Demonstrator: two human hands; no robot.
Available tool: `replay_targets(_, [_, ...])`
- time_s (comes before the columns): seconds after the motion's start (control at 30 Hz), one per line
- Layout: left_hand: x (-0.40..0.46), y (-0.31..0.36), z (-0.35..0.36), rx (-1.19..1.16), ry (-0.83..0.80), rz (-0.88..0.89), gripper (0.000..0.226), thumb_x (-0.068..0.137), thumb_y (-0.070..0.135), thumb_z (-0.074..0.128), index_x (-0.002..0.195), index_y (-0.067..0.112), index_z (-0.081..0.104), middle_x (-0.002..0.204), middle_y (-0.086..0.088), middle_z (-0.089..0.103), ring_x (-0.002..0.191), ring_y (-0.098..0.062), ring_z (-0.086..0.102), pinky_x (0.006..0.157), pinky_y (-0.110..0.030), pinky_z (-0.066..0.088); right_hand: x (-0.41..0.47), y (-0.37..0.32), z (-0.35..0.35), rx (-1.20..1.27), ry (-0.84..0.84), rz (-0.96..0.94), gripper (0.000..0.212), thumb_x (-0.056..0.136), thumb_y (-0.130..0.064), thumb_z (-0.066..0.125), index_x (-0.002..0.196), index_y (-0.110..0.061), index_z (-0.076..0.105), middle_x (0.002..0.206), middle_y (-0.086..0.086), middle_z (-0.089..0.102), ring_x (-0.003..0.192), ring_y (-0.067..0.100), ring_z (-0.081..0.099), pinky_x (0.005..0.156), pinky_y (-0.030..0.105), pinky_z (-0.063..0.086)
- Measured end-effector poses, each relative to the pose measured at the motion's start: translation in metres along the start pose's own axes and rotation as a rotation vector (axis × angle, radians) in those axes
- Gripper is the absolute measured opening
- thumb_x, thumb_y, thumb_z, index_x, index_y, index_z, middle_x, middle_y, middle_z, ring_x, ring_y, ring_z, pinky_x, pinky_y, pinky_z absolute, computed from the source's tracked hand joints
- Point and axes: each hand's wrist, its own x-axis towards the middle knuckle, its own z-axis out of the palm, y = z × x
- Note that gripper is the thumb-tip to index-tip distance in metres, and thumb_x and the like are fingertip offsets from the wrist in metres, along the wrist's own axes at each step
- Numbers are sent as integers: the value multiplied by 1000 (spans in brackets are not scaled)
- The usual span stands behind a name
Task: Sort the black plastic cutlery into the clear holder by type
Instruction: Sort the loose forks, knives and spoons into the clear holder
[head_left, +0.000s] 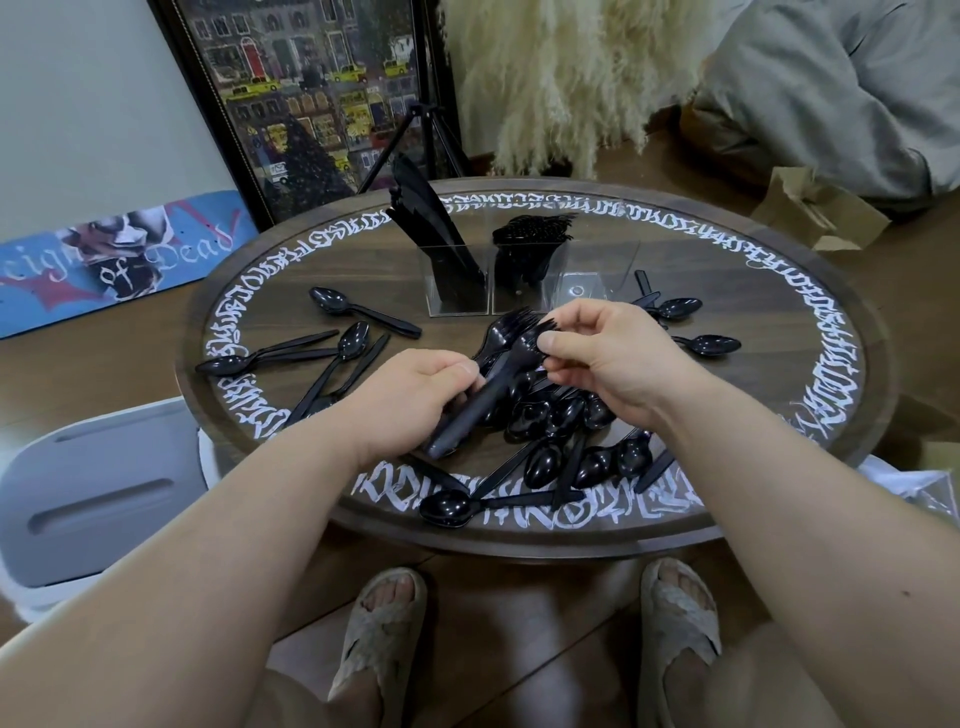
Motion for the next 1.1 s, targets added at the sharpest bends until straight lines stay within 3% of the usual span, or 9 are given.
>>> replay_targets(0.17, [1, 0, 6, -44, -23, -124, 31, 102, 24, 39, 90, 5, 60, 65, -8, 61, 51, -15, 59, 48, -22, 47, 0, 4, 0, -12, 31, -31, 10, 86, 5, 63, 85, -5, 61, 71, 7, 59, 56, 10, 60, 62, 23, 56])
replay_targets(0.33, [0, 6, 13, -146, -90, -112, 39, 103, 32, 30, 105, 11, 63, 52, -2, 53, 41, -13, 44, 42, -19, 35, 1, 6, 5, 23, 112, -87, 14, 85, 5, 65, 78, -6, 63, 66, 6, 63, 58, 12, 63, 62, 23, 57])
replay_targets(0.47, [1, 9, 15, -55, -135, -40, 35, 100, 36, 38, 105, 9, 59, 54, -2, 44, 44, -14, 35, 45, -23, 30, 1, 10, 8, -161, 197, -155, 12, 83, -3, 70, 79, -14, 66, 70, 1, 67, 66, 16, 66, 72, 31, 59])
replay_targets(0.53, [2, 8, 15, -57, -156, -27, 24, 100, 27, 44, 96, 6, 55, 55, -1, 36, 47, -14, 30, 46, -26, 25, 0, 11, 7, -415, 261, -238, 16, 83, -14, 72, 96, -20, 65, 90, -6, 67, 71, 12, 65, 77, 31, 56])
replay_targets(0.6, [3, 5, 13, -40, -168, -23, 20, 100, 26, 46, 88, 12, 53, 55, 2, 33, 49, -13, 29, 47, -26, 23, -3, 10, 6, -539, 228, -299, 42, 87, -17, 67, 125, -29, 53, 111, -13, 58, 72, 5, 58, 77, 24, 50])
replay_targets(0.7, [3, 3, 11, 99, -177, -7, 23, 99, 31, 46, 86, 14, 54, 55, 7, 41, 50, -12, 36, 50, -25, 30, -7, 12, 7, -691, 67, -384, 48, 93, -12, 56, 135, -34, 49, 109, -17, 56, 79, -3, 52, 86, 20, 46])
replay_targets(0.77, [2, 1, 10, 284, -122, 35, 23, 99, 35, 46, 80, 23, 53, 61, 10, 50, 53, -6, 45, 55, -24, 35, -9, 14, 6, -780, 23, -385, 38, 95, -12, 53, 128, -30, 58, 104, -15, 59, 94, 3, 57, 96, 24, 45])
replay_targets(0.87, [3, -1, 8, 510, 50, 72, 20, 98, 38, 46, 82, 28, 51, 73, 7, 58, 70, -11, 55, 60, -28, 38, -10, 16, 5, -819, 32, -417, 37, 97, -14, 52, 131, -26, 58, 118, -6, 64, 106, 12, 59, 100, 27, 43])
replay_targets(1.1, [0, 7, 14, 574, 238, 152, 23, 99, 38, 40, 110, 29, 58, 87, 7, 65, 88, -17, 59, 74, -31, 43, -7, 21, 6, -937, 76, -498, 39, 99, -13, 47, 137, -17, 51, 94, -5, 53, 93, 14, 53, 83, 16, 35])
